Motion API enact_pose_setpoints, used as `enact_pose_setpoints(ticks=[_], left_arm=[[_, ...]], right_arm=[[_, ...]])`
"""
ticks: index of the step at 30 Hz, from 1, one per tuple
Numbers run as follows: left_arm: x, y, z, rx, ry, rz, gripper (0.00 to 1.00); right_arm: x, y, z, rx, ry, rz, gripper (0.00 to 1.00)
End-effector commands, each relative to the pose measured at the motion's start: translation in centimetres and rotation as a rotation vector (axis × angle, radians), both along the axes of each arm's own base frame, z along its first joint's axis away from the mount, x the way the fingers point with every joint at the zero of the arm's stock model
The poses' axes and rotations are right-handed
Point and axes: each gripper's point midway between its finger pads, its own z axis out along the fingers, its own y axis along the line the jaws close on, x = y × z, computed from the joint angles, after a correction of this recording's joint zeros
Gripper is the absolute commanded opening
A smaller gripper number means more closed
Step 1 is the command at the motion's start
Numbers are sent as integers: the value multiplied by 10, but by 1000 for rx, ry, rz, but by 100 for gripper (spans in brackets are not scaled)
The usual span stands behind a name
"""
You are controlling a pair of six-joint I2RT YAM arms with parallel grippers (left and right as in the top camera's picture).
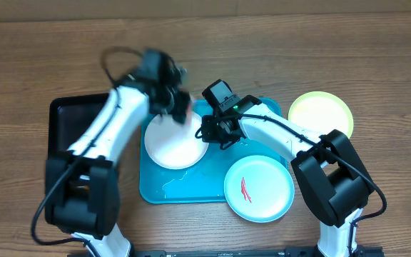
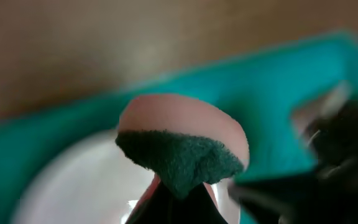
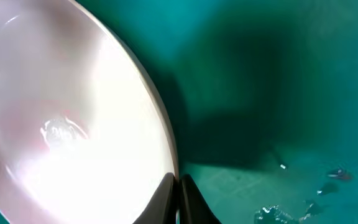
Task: Clean dirty plates on tray and stack at the side
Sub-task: 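Lift the sponge away and rotate the white plate with the right gripper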
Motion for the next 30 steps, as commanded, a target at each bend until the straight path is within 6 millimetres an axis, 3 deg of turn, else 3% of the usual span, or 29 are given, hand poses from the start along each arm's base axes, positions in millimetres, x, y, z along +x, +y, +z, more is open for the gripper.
enact_pose_setpoints(ticks=[1, 3, 6, 15, 19, 25, 30], left_arm=[[35, 35, 49, -15, -87, 129, 4], [39, 49, 64, -18, -88, 172, 4], [35, 61, 71, -11, -63, 196, 4], [22, 69, 57, 40, -3, 212, 4], [20, 69, 54, 42, 9, 211, 4], [17, 69, 52, 44, 21, 211, 4], [17, 69, 52, 44, 23, 211, 4]], right_arm=[[-10, 3, -11, -3, 41, 28, 4], [-10, 3, -10, -3, 39, 29, 4], [-8, 4, 3, 0, 6, 65, 4], [11, -47, 84, -248, -305, 5, 4], [12, -66, 109, -343, -396, -25, 4], [15, -78, 114, -417, -437, -43, 4], [11, -67, 111, -358, -413, -34, 4]])
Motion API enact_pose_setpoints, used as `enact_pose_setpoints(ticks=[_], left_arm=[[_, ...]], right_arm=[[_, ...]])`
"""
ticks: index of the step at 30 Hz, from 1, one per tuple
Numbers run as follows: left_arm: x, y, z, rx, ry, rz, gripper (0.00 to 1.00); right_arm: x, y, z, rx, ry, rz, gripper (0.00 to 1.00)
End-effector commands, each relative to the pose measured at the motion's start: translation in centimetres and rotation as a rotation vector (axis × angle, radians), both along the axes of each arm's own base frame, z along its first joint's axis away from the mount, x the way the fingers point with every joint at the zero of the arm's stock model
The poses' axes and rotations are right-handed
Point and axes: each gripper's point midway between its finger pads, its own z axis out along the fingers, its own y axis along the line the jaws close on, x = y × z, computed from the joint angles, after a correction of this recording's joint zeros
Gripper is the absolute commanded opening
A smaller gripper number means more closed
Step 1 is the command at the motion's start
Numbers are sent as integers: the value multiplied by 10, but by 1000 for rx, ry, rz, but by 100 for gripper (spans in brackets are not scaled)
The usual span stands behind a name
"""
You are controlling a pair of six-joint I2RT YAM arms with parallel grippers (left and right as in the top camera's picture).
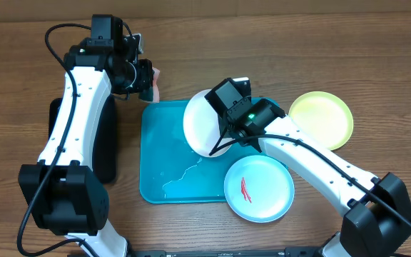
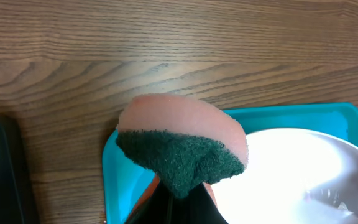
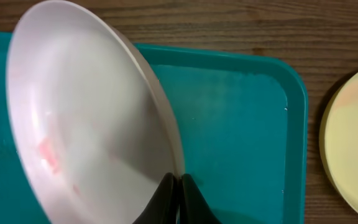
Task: Clean dirty plates on tray and stack at the side
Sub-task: 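Lift the sponge away and rotate the white plate with the right gripper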
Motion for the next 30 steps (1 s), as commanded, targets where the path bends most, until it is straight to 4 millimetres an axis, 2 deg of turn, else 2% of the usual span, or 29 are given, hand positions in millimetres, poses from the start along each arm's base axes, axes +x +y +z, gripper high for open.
enact_pose_setpoints(ticks=[1, 5, 12, 15, 23, 30], left_arm=[[-2, -2, -2, 3, 7, 1, 4], [-2, -2, -2, 3, 10, 2, 4], [-4, -2, -3, 4, 16, 1, 4], [-4, -2, -3, 4, 17, 1, 4], [-4, -2, -3, 3, 17, 1, 4], [-4, -2, -3, 3, 17, 1, 4]], right_arm=[[-2, 14, 2, 61, 6, 12, 4], [-13, 38, -15, 219, 92, -6, 4], [-29, 46, -66, 249, 224, -40, 4], [-31, 50, -82, 250, 263, -35, 4], [-36, 66, -110, 306, 347, -64, 4], [-39, 70, -120, 317, 376, -62, 19]])
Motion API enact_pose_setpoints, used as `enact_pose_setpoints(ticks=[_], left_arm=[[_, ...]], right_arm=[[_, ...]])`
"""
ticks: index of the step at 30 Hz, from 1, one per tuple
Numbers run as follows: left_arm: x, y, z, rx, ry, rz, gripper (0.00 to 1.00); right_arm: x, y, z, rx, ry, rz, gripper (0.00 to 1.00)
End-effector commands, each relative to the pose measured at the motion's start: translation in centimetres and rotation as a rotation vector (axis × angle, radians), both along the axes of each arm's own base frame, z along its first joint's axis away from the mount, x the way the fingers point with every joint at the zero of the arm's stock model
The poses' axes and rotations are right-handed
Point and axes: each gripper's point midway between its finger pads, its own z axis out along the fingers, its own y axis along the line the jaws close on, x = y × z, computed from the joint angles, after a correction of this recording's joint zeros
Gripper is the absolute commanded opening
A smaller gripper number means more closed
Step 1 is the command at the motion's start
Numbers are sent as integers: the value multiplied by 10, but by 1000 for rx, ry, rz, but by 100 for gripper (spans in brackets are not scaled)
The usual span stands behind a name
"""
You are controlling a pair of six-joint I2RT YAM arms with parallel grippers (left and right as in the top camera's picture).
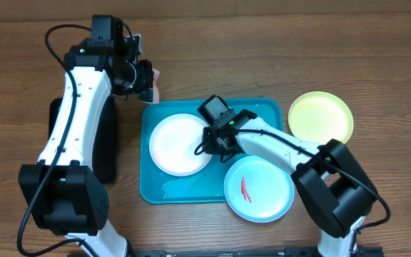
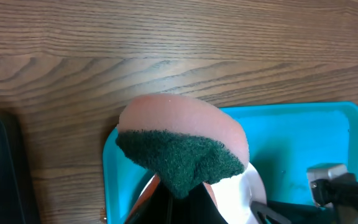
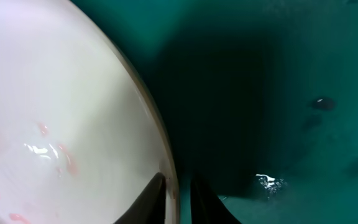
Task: Clean dirty plates on tray and stack at the side
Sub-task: 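Lift the sponge away and rotate the white plate with the right gripper, then lift the white plate with the right gripper and carry it right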
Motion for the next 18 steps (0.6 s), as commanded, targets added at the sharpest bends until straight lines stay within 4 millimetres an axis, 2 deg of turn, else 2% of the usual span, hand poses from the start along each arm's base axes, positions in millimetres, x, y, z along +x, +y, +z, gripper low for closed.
enact_pose_setpoints(ticks=[1, 3, 4, 5, 6, 10, 12, 15, 18], left_arm=[[-2, -3, -2, 1, 7, -3, 4], [-2, -3, -2, 1, 7, -3, 4], [-2, -3, -2, 1, 7, -3, 4], [-2, -3, -2, 1, 8, -3, 4], [-2, -3, -2, 1, 8, -3, 4], [-3, -2, -2, 2, 12, -3, 4], [-4, -2, -3, 2, 15, -3, 4], [-4, -2, -3, 2, 16, -3, 4], [-5, -2, -3, 2, 19, -3, 4]], right_arm=[[-4, 7, -5, 26, 26, 3, 20], [-6, 8, -10, 27, 45, -9, 20], [-6, 8, -12, 28, 51, -7, 17], [-6, 8, -12, 29, 52, -8, 6], [-6, 9, -11, 32, 53, -7, 4], [-4, 11, -2, 32, 54, -5, 4], [1, 5, 10, -4, 23, 2, 4], [13, -13, 41, -97, -73, 4, 4], [29, -38, 87, -211, -216, -12, 4]])
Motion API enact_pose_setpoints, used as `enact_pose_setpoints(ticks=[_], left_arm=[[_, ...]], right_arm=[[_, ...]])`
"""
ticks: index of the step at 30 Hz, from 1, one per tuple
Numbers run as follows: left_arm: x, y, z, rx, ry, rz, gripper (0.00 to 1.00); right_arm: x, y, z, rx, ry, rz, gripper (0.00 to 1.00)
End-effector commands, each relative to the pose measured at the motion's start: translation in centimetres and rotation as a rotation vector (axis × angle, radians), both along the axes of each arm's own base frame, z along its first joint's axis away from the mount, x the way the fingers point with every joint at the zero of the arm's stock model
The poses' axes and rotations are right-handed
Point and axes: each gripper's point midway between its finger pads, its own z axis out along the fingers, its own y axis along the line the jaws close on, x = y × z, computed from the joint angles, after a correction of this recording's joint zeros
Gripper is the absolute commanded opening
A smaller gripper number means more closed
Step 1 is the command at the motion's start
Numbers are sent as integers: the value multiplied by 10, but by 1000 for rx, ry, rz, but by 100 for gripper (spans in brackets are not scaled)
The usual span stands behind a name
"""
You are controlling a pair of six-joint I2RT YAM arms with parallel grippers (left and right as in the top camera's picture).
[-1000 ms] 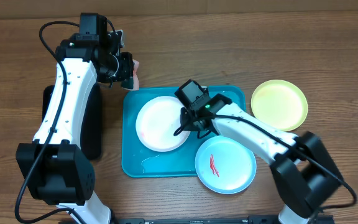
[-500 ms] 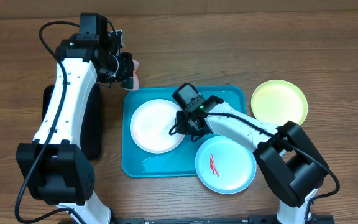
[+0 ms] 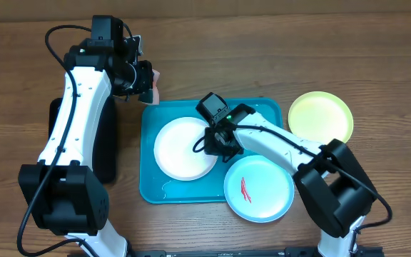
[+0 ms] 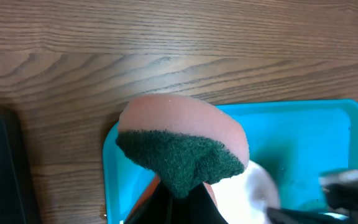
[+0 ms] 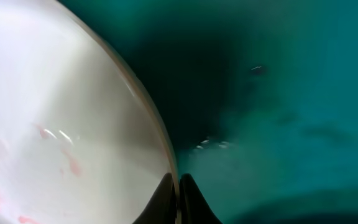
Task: Clean dirty plates on tray and stack at the side
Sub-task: 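Lift the white plate with the right gripper and carry it right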
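A white plate (image 3: 184, 148) lies flat on the teal tray (image 3: 262, 111); its inside shows faint pink smears (image 5: 70, 163). My right gripper (image 3: 216, 140) is shut on that plate's right rim, the edge pinched between the fingertips (image 5: 178, 184). A pale blue plate (image 3: 259, 189) with a red streak rests over the tray's front right corner. My left gripper (image 3: 145, 87) hovers at the tray's far left corner, shut on a pink sponge with a green scouring face (image 4: 179, 152).
A yellow-green plate (image 3: 321, 116) sits on the wooden table right of the tray. A black bin (image 3: 105, 146) stands left of the tray, under my left arm. Water streaks lie on the tray's floor (image 3: 180, 178).
My right gripper's fingers stood slightly apart around the white plate's rim; now they are pinched shut on it. The plate sits a touch nearer the front. The left arm has not moved.
First my left gripper held the sponge over the white plate while the right pinched its rim. Then the left was back at the tray's far left corner and the right held the plate tilted above the tray. Later the plate lay flat, jaws loosened; now they grip again.
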Motion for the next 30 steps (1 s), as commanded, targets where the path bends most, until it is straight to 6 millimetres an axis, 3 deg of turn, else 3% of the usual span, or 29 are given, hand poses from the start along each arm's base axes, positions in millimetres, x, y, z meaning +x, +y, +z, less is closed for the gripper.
enact_pose_setpoints(ticks=[1, 7, 11, 18, 24, 30], left_arm=[[-2, -2, -2, 2, 9, -3, 4], [-6, -2, -4, 2, 26, -3, 4], [-7, -2, -4, 2, 27, -3, 4], [-6, -2, -4, 2, 26, -3, 4], [-6, -2, -4, 2, 26, -3, 4], [-6, -2, -4, 2, 27, -3, 4]], right_arm=[[40, -22, 80, -106, -295, 4, 4], [49, -64, 154, -316, -536, -17, 4], [46, -79, 185, -448, -664, -33, 4], [34, -76, 241, -703, -949, -31, 4], [11, -64, 295, -885, -1213, -58, 4], [4, -55, 297, -871, -1237, -40, 4]])
